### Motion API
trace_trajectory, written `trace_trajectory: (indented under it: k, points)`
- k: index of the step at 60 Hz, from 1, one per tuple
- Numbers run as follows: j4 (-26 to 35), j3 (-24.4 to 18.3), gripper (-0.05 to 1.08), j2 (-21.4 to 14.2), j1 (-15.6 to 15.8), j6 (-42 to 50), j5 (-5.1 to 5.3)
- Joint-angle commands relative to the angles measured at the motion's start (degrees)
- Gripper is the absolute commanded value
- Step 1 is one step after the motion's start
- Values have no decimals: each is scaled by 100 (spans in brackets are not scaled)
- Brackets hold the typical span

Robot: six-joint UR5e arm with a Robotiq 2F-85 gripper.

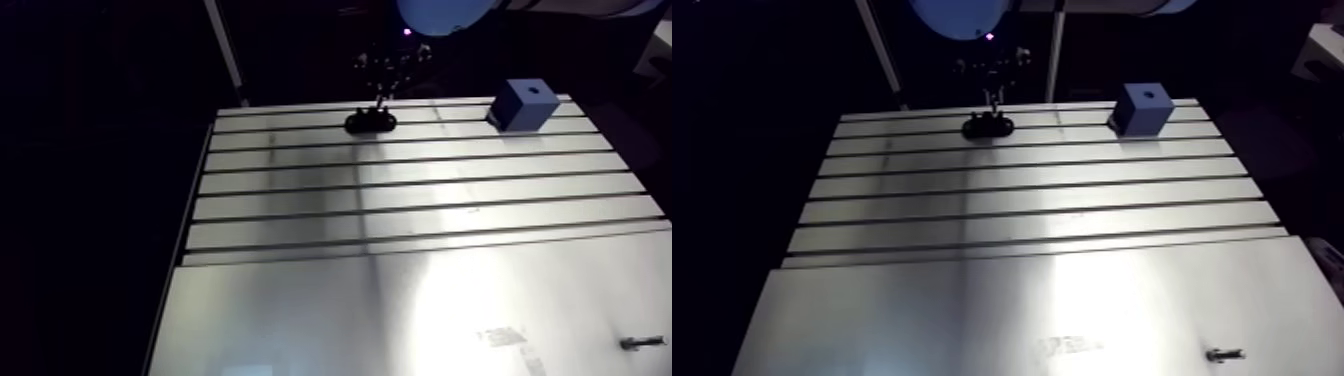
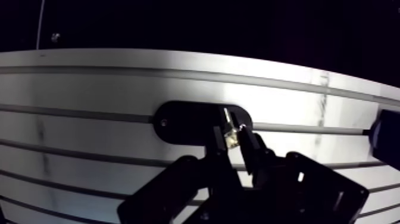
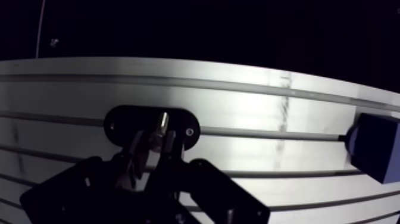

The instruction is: Pick up the M10 bolt and insert it into the hex recess until seated.

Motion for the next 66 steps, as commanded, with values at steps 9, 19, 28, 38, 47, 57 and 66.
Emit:
trace_trajectory:
  k: [9,19,28,38,47,57,66]
  points:
    - [868,-212,87,-428,-51,-111,27]
    - [1615,-676,95,-752,-213,-944,37]
    - [2150,-1099,96,-773,-297,-1761,32]
    - [2961,-1602,96,-757,-835,-3648,27]
    - [3530,-1960,96,-723,-1086,-4590,13]
    - [3963,-2337,96,-584,-1256,-5239,-121]
    - [4257,-2647,96,-314,-1349,-5769,-394]
